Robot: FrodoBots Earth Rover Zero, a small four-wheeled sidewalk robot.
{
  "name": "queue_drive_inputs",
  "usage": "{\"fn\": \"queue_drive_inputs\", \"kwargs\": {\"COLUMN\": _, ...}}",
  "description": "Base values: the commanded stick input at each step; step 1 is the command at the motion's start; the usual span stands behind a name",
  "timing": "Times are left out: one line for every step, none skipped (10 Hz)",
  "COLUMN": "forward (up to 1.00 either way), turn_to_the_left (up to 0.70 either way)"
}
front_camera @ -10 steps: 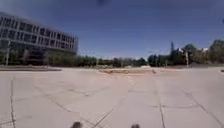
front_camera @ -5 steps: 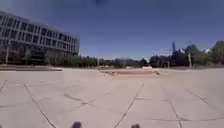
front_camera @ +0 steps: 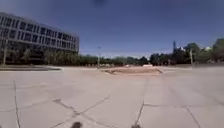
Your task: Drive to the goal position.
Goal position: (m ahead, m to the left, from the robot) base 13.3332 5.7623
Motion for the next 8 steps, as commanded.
{"fn": "queue_drive_inputs", "kwargs": {"forward": 0.85, "turn_to_the_left": 0.02}}
{"fn": "queue_drive_inputs", "kwargs": {"forward": 0.85, "turn_to_the_left": 0.02}}
{"fn": "queue_drive_inputs", "kwargs": {"forward": 0.85, "turn_to_the_left": 0.02}}
{"fn": "queue_drive_inputs", "kwargs": {"forward": 0.85, "turn_to_the_left": 0.02}}
{"fn": "queue_drive_inputs", "kwargs": {"forward": 0.85, "turn_to_the_left": 0.02}}
{"fn": "queue_drive_inputs", "kwargs": {"forward": 0.85, "turn_to_the_left": 0.02}}
{"fn": "queue_drive_inputs", "kwargs": {"forward": 0.85, "turn_to_the_left": 0.02}}
{"fn": "queue_drive_inputs", "kwargs": {"forward": 0.85, "turn_to_the_left": 0.02}}
